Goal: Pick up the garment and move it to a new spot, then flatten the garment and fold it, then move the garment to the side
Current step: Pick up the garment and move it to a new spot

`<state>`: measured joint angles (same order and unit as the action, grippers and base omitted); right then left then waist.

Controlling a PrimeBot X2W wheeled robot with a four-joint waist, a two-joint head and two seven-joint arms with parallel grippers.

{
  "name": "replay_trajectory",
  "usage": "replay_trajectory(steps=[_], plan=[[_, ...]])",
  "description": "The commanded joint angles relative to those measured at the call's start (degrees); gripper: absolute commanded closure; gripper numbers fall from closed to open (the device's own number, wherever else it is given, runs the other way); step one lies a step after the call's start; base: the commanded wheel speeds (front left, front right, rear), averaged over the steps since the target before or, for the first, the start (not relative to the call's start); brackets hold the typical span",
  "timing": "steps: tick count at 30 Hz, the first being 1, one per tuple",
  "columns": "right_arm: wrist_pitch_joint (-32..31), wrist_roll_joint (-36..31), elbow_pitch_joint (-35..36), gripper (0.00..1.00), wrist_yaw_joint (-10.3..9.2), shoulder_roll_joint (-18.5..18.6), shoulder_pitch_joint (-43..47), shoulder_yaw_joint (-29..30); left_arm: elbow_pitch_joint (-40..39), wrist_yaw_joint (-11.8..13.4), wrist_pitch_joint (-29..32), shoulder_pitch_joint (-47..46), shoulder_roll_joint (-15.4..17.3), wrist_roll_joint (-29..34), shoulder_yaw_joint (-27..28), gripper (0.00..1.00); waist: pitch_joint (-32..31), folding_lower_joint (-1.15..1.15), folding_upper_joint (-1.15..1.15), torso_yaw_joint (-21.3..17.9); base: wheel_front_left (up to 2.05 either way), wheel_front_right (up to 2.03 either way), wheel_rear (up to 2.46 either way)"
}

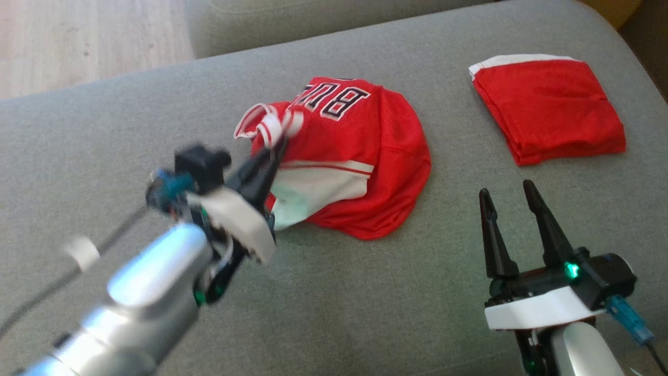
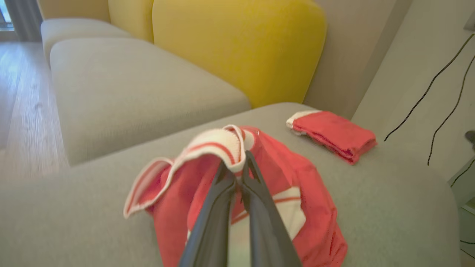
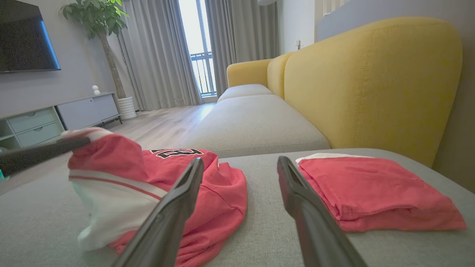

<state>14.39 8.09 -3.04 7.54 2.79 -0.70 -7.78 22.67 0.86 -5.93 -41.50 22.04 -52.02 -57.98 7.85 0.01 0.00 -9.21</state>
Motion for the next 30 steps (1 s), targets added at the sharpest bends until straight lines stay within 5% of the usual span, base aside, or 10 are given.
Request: replay_trajectory(steps=[1, 4, 5, 7, 8, 20, 30], plan=[[0.6, 0.2, 1.3, 0.00, -0.05, 0.1, -2.4, -1.7, 0.3, 0.4, -2.0, -2.0, 0.3, 0.4, 1.8, 1.00, 0.6, -0.01, 0.00, -0.5, 0.00, 0.00, 0.00], [0.6, 0.0, 0.8, 0.00, -0.05, 0.1, -2.1, -2.0, 5.0, 0.9, -6.1, 0.4, -2.6, 1.3, 1.4, 0.93, 0.8, -0.01, 0.00, 0.0, 0.00, 0.00, 0.00], [0.6, -0.1, 0.5, 0.00, -0.05, 0.1, -2.0, -2.0, 6.1, 1.1, -7.0, 0.9, -3.4, 1.7, 1.5, 0.63, 0.7, -0.01, 0.00, 0.3, 0.00, 0.00, 0.00], [0.6, -0.1, -0.1, 0.00, -0.05, 0.1, -1.8, -2.0, 7.5, 1.6, -8.3, 1.7, -4.7, 2.7, 2.1, 0.41, 0.3, -0.01, 0.00, 1.3, 0.00, 0.00, 0.00], [0.6, -0.1, -0.5, 0.00, -0.05, 0.1, -1.6, -2.0, 7.8, 2.1, -8.7, 2.1, -5.2, 3.7, 2.5, 0.01, -0.2, -0.01, 0.00, 1.9, 0.00, 0.00, 0.00], [0.6, 2.1, -5.0, 0.00, -0.05, 0.1, 2.3, -0.9, -8.2, 8.8, -9.1, 21.8, -6.0, 19.1, 22.0, 0.00, -9.0, -0.01, 0.00, 9.3, 0.00, 0.00, 0.00], [0.6, 2.6, -7.1, 0.00, -0.05, 0.1, 5.1, -0.3, -21.3, 9.6, -9.1, 42.9, -10.2, 30.0, 39.6, 0.00, -13.0, -0.01, 0.00, 15.1, 0.00, 0.00, 0.00]])
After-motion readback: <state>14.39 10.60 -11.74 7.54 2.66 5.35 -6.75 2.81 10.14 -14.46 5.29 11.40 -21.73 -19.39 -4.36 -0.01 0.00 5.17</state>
